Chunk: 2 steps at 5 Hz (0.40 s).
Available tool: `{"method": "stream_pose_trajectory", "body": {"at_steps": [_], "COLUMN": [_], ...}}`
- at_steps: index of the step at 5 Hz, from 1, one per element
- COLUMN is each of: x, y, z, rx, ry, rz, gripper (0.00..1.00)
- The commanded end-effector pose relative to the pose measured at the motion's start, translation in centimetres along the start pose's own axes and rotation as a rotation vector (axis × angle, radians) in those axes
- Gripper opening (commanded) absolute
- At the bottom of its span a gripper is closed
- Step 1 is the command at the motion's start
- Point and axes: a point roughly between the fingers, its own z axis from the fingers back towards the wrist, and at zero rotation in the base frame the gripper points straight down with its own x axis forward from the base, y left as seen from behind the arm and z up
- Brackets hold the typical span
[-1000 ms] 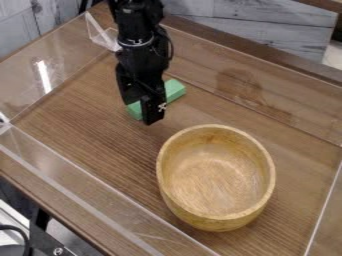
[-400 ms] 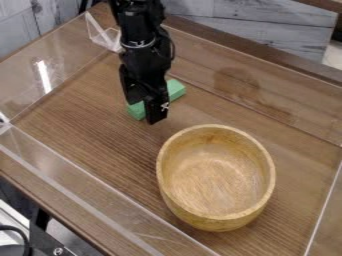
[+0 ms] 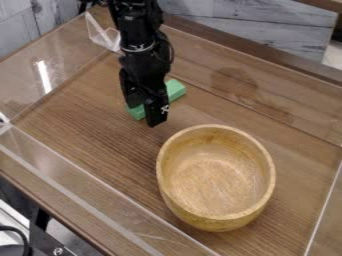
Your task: Put the green block in the brown bowl
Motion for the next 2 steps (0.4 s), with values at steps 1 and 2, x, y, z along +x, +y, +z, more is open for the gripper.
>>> {"method": "stream_pose_trajectory", "body": {"at_steps": [1,2], "x": [1.14,1.23], "y": [1.20,1.31], "z": [1.40,1.20], "rx": [0.036,0.030], "ry": [-0.057,-0.059], "rz": [0.013,0.019], "gripper": [1.00,1.00]}}
